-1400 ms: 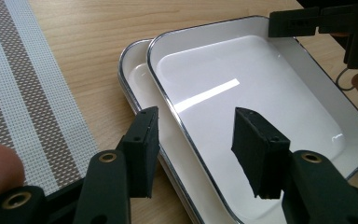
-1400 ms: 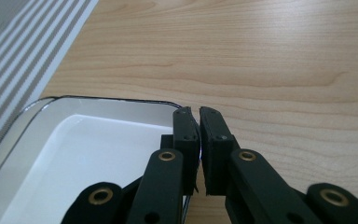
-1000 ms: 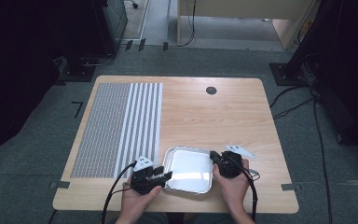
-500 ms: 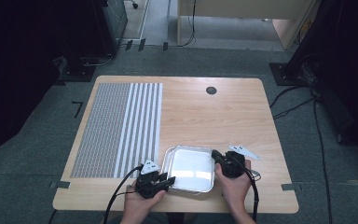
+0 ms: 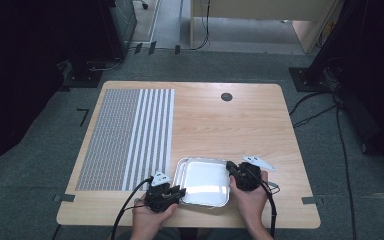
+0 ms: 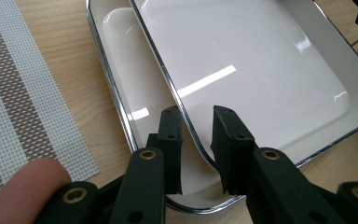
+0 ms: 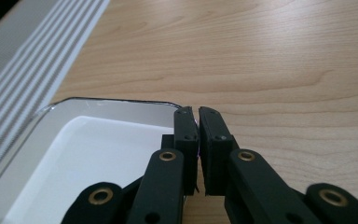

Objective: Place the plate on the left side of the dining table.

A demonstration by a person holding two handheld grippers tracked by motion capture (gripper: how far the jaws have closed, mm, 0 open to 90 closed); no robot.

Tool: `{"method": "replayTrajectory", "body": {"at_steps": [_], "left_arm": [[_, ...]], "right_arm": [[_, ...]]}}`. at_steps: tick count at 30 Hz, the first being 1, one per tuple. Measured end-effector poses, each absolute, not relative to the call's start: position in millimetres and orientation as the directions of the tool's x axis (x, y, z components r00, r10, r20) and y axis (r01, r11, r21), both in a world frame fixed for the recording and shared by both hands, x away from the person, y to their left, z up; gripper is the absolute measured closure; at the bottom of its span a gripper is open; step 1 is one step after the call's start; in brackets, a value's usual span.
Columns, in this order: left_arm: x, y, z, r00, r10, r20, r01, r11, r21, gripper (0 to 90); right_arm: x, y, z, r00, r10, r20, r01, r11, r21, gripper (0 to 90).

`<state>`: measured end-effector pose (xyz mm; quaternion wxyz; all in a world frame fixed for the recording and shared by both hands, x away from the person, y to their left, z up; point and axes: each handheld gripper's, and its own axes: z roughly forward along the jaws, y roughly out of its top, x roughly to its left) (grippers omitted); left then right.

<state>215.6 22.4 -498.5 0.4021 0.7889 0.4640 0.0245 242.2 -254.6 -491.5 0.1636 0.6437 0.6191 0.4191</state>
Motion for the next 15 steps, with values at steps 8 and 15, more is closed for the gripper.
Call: {"method": "replayTrajectory", "body": {"at_steps": [8,15], "left_arm": [[215.7,22.7,-499.9,0.572,0.749,-0.334,0.707,-0.244,0.664,75.3],[217.1,25.8,-498.5,0.576,0.744,-0.34,0.704,-0.239,0.669,76.5]], "right_arm": [[242.3,-250.3,-493.0,-0.103,0.945,0.311,0.68,-0.161,0.715,85.6],[243.0,-251.3,-491.2,-0.098,0.942,0.321,0.694,-0.167,0.7,86.7]]}}
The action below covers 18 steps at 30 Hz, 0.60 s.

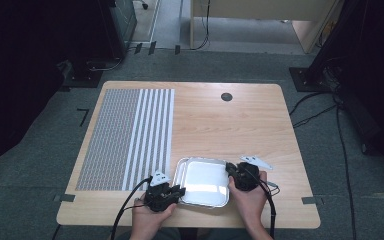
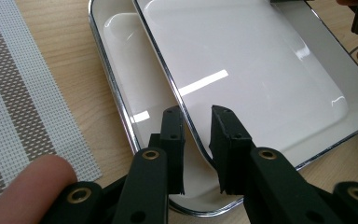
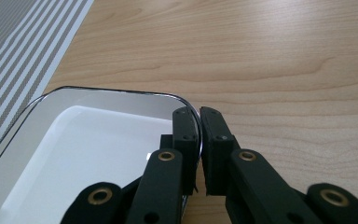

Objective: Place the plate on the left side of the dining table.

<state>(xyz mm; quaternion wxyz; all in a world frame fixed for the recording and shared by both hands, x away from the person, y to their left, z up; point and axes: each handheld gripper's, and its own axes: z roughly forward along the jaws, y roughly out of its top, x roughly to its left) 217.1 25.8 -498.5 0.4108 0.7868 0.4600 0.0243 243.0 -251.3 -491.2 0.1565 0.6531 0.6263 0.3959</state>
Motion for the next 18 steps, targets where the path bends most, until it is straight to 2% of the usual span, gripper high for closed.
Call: {"method": "replayTrajectory", "body": {"at_steps": [18], "left_arm": [[227,44,-479,0.558,0.739,-0.378,0.708,-0.186,0.682,79.0]], "right_arm": [[251,-243,-470,-0.12,0.934,0.337,0.7,-0.161,0.695,86.9]]}}
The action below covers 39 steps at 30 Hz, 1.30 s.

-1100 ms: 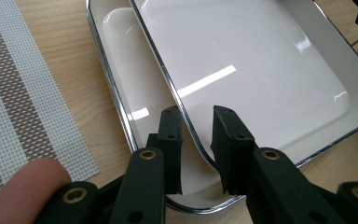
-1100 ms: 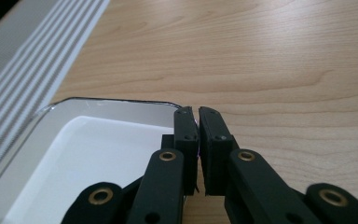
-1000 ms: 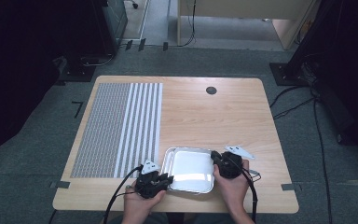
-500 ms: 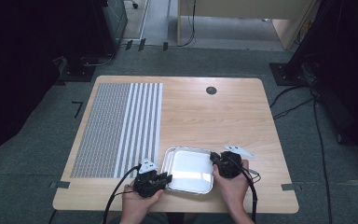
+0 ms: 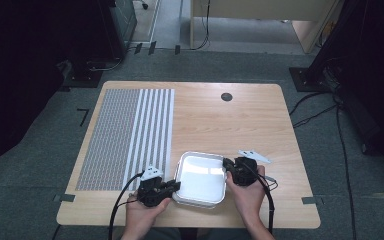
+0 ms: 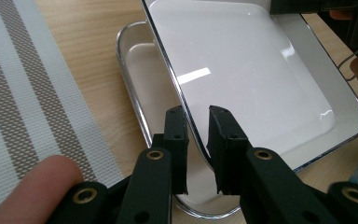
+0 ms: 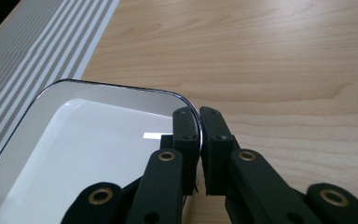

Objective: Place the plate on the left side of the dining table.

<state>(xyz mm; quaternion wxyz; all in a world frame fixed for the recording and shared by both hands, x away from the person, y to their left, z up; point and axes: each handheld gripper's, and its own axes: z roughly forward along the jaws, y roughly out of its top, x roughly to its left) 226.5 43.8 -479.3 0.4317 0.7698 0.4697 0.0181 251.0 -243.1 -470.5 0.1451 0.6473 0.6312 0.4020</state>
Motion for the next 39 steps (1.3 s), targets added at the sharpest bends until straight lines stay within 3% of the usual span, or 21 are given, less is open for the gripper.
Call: {"method": "replayTrajectory", "body": {"at_steps": [39], "left_arm": [[282,156,-441,0.43,0.831,-0.353,0.689,-0.049,0.724,82.6]], "right_arm": [[339,-128,-437,-0.225,0.898,0.379,0.696,-0.124,0.708,86.9]]}}
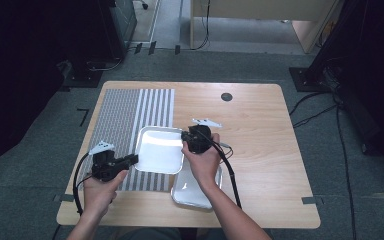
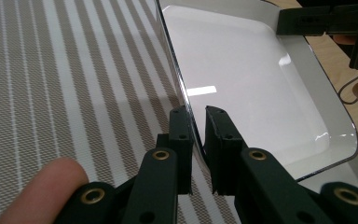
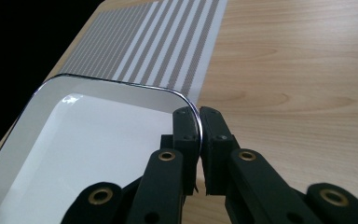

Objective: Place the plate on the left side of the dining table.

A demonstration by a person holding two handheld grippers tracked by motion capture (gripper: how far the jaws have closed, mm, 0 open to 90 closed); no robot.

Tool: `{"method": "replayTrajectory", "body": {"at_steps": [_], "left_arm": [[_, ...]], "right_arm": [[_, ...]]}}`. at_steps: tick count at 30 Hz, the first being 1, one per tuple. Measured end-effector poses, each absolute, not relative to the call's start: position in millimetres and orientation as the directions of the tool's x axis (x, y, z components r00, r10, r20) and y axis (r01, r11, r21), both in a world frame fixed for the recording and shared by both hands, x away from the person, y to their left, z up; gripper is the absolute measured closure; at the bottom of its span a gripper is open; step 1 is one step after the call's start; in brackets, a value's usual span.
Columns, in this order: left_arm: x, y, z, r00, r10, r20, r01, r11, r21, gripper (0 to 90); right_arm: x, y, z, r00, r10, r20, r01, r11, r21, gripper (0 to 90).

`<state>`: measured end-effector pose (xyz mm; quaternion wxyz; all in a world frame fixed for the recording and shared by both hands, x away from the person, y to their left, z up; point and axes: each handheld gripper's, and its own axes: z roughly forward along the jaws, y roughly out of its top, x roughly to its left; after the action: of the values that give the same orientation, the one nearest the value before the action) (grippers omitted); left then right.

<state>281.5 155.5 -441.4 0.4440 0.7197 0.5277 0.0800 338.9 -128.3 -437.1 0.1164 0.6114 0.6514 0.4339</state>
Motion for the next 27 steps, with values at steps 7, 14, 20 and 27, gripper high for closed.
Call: {"method": "replayTrajectory", "body": {"at_steps": [7,14,20,27], "left_arm": [[296,176,-442,0.38,0.843,-0.38,0.693,0.012,0.72,84.7],[307,194,-444,0.343,0.854,-0.391,0.699,0.046,0.714,85.6],[315,205,-447,0.317,0.865,-0.388,0.707,0.056,0.705,85.7],[327,220,-445,0.263,0.881,-0.394,0.704,0.104,0.703,86.3]], "right_arm": [[357,-106,-434,-0.242,0.896,0.373,0.696,-0.108,0.71,86.9],[373,-85,-435,-0.248,0.893,0.375,0.705,-0.099,0.702,86.9],[386,-71,-438,-0.244,0.893,0.379,0.719,-0.096,0.689,86.8],[406,-50,-437,-0.238,0.887,0.396,0.739,-0.099,0.666,86.8]]}}
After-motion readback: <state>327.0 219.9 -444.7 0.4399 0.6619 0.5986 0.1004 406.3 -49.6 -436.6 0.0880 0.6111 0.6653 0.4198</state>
